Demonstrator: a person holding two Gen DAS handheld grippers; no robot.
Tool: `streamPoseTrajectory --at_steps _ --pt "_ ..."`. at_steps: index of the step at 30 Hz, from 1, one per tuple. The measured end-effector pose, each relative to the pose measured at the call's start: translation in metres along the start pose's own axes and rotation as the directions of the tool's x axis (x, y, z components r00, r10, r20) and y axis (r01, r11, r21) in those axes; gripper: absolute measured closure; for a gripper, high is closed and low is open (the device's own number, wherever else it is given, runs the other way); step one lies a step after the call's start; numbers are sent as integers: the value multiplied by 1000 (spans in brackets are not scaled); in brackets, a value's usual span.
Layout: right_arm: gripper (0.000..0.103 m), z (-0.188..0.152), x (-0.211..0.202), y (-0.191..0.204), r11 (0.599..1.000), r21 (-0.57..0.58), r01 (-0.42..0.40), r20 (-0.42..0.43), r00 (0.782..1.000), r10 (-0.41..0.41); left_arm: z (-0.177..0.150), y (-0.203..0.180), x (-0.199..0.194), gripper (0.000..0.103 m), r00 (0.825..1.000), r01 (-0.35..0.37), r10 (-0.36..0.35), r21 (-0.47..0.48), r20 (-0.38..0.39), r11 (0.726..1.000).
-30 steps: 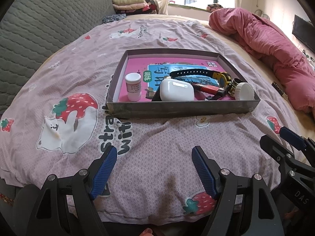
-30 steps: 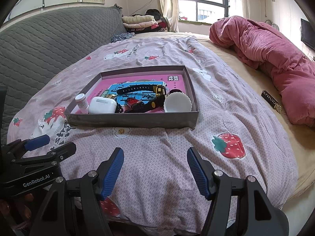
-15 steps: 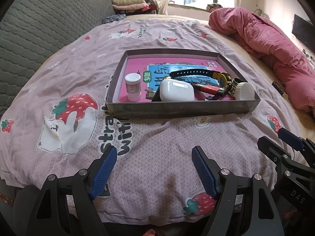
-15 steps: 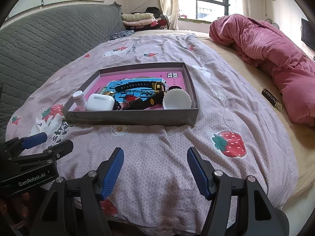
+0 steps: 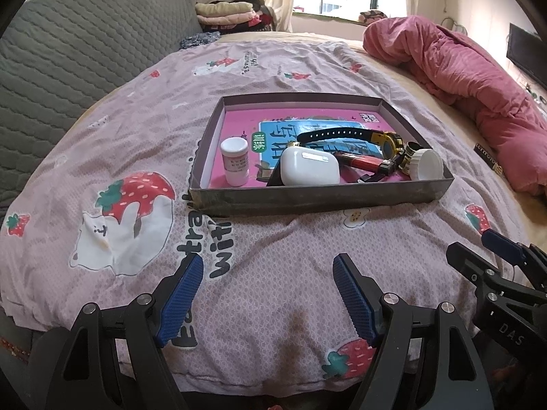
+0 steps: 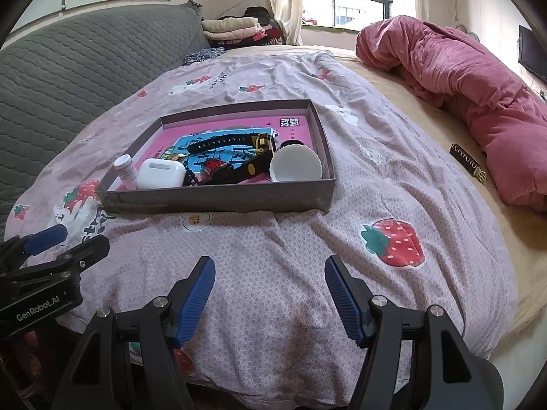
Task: Organize rigid objects
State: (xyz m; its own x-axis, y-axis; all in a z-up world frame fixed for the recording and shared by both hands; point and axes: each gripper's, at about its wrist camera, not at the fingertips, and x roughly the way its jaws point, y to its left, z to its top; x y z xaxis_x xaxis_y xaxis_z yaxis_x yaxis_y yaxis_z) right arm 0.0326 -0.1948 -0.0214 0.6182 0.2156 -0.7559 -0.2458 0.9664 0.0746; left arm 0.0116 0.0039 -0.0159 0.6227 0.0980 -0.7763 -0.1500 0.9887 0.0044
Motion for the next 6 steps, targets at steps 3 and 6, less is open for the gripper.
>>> streamPoseTrajectory --at_steps 3,6 --pt "37 0 3 -1 1000 -4 7 -1 1000 -7 2 2 1 24 1000 11 -11 -13 4 1000" --pt "37 2 7 -5 1000 1 10 -4 1000 -10 6 9 1 24 1000 26 -26 -34 13 999"
